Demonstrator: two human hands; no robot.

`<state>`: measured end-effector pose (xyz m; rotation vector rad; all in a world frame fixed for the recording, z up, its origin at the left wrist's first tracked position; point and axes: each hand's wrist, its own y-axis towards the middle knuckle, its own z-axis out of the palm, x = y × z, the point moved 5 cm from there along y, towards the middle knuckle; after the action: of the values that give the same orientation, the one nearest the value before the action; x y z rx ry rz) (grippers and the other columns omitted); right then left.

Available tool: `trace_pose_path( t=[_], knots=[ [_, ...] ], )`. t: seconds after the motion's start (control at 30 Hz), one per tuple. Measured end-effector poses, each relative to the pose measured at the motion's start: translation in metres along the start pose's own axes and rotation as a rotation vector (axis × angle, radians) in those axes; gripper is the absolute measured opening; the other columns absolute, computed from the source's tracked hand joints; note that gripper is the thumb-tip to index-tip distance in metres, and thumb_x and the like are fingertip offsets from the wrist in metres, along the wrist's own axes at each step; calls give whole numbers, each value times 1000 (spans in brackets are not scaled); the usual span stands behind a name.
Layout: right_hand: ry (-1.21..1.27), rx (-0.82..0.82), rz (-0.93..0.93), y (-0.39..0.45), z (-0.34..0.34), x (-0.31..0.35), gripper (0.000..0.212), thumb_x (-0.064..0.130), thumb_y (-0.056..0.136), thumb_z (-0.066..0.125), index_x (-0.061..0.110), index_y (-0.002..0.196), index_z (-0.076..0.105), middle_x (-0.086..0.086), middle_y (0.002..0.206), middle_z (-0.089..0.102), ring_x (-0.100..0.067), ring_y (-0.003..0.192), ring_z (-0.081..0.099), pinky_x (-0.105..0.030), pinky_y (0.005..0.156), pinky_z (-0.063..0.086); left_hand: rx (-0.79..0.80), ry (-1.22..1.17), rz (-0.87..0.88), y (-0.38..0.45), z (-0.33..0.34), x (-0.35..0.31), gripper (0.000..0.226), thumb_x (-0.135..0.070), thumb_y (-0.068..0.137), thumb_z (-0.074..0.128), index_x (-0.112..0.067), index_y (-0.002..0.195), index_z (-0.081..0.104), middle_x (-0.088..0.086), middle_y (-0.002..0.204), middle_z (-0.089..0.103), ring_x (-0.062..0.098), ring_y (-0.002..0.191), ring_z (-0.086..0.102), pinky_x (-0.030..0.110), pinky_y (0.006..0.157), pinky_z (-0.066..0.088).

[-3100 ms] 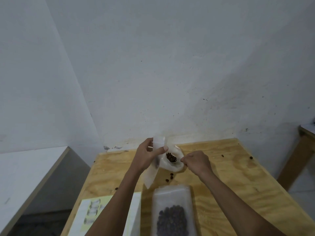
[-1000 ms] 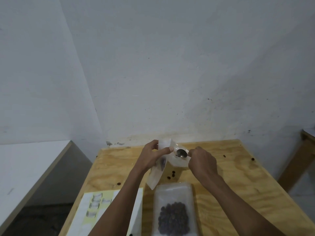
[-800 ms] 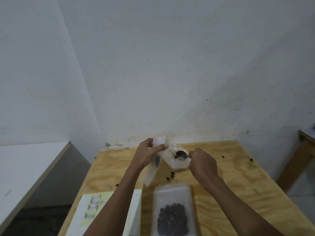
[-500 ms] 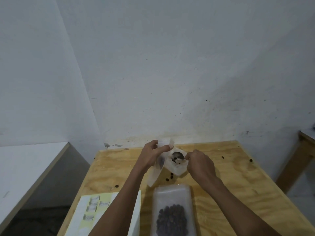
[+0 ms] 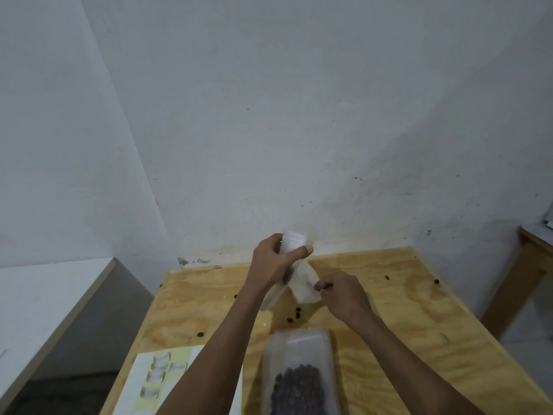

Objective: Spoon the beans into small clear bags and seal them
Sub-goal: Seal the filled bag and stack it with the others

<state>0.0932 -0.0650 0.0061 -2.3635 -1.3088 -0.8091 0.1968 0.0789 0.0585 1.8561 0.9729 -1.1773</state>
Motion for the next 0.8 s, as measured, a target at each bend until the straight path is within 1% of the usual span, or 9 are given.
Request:
trace_pose_path(
  t=[0.07,0.17,0.27,0.33,0.4,0.5,0.6,0.7,0.8],
  knots=[
    [70,34,7,1,3,0,27,8,96,60,21,109,80,4,122,73,-13,109,68,-24,87,54,45,52,49,-1,3,-5,53,-61,64,82,-24,100,71,-8,93,74,8,82,71,32,65,59],
    [137,47,33,3,1,-4,28,8,95,58,22,104,81,5,117,75,-12,106,68,-25,88,55,83,146,122,-3,6,-4,66,-58,65,87,-26,119,68,-8,107,72,6,92,71,43,67,62],
    [161,36,63,5,0,-8,28,11,94,59,26,99,83,6,111,77,-13,98,69,-29,84,58,89,249,191,-6,3,-4,87,-63,62,87,-24,135,60,-6,123,66,8,109,66,40,78,63],
    [139,23,66,5,0,-8,27,14,95,59,27,97,83,7,109,77,-13,94,70,-30,82,59,94,260,219,-8,2,-9,89,-59,63,89,-23,138,58,-5,127,62,11,115,62,37,82,62],
    [166,30,63,7,1,-8,27,15,94,60,28,95,83,7,107,77,-11,87,68,-29,79,58,102,264,235,-8,2,-12,89,-54,64,91,-23,140,56,-3,126,59,13,116,60,36,84,61],
    [195,46,70,6,2,-9,27,15,94,59,27,93,84,7,105,78,-10,86,65,-29,81,57,126,260,247,-7,0,-12,93,-61,60,89,-26,139,56,-4,128,59,13,116,61,37,86,61],
    [152,27,83,6,-1,-11,25,18,92,62,29,93,83,9,102,78,-12,88,70,-33,81,61,116,242,230,-5,-8,-6,95,-65,58,87,-25,138,58,-5,128,62,10,117,61,37,90,60],
    [-61,-4,8,1,-6,-3,23,22,93,63,32,97,83,11,98,78,-14,83,71,-32,71,61,71,144,207,-6,-18,2,87,-60,60,89,-25,134,61,-6,121,68,7,108,67,40,84,62],
    [-51,30,-53,-1,-5,1,21,22,92,65,32,95,82,12,95,77,-12,81,71,-32,72,62,27,48,187,-10,-23,6,77,-55,63,88,-22,129,64,-4,115,71,8,95,72,41,74,64]
  ],
)
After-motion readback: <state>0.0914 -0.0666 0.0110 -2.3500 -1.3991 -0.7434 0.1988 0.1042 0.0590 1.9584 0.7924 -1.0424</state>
